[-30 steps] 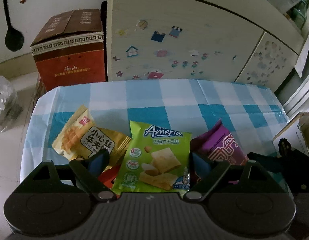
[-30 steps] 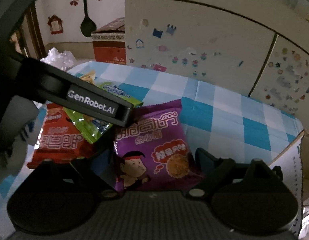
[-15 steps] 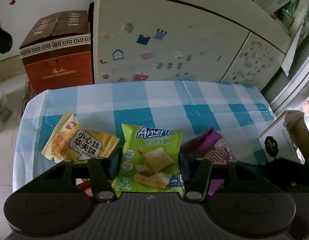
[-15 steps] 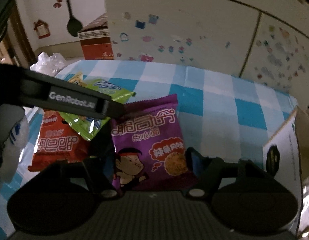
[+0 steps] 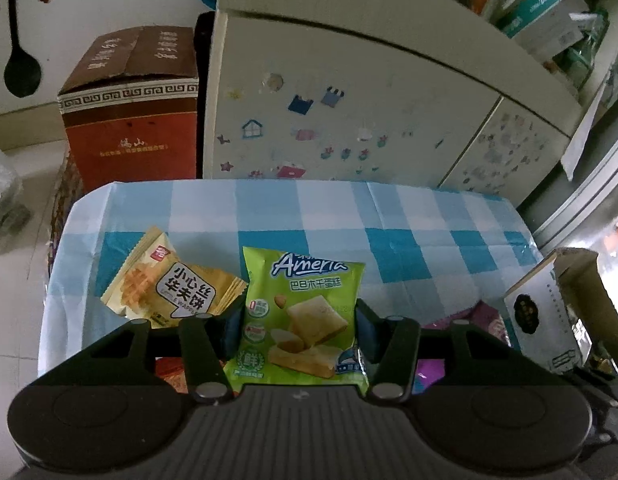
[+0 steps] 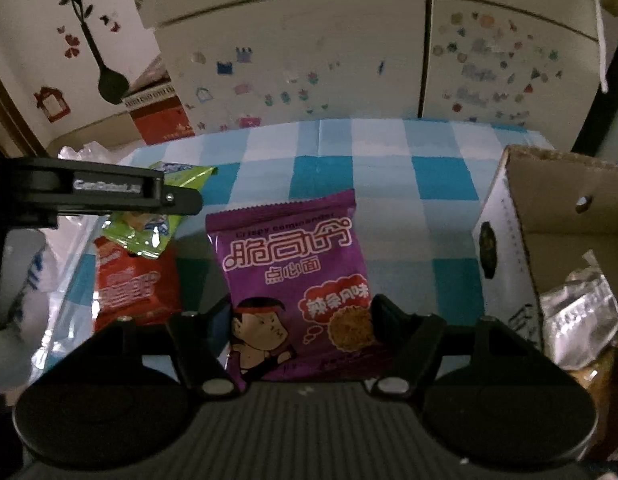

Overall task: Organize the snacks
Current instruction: 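Grasp the green Ameria packet with the left gripper while the right gripper grasps the purple packet, then lift the green Ameria packet and purple packet toward the box with both grippers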

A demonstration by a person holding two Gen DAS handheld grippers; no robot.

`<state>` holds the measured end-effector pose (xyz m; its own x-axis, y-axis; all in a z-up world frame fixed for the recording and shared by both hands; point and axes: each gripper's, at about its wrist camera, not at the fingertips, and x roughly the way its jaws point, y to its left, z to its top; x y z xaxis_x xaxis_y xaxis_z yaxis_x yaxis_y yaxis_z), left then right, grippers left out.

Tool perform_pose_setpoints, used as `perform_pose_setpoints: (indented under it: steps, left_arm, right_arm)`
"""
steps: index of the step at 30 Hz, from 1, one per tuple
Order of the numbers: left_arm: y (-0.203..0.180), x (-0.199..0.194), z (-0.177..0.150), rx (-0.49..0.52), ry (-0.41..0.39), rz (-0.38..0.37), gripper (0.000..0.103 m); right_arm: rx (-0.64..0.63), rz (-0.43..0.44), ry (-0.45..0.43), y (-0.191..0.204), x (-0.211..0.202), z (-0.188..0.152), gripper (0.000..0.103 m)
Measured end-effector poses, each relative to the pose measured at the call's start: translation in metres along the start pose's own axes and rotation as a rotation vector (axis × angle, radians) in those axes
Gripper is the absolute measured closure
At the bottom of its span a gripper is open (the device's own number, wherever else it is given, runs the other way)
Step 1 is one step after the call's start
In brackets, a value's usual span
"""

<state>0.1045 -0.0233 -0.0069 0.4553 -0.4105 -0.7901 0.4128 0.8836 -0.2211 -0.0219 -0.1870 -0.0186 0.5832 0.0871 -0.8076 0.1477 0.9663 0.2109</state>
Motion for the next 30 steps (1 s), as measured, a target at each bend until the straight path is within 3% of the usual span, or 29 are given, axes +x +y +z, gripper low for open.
perform_pose_setpoints:
  steps: [15, 30]
  left_arm:
    - [-0.016, -0.048, -0.003, -0.002, -0.096, -0.017, 0.043]
    - [-0.03, -0.064, -0.016, 0.005, -0.129, -0.045, 0.043]
  right_arm:
    - [0.057, 0.024, -0.124, -0.001, -0.084, -0.02, 0.031]
    - [0.099, 0.026, -0.178, -0.006, -0.098, -0.013, 0.031]
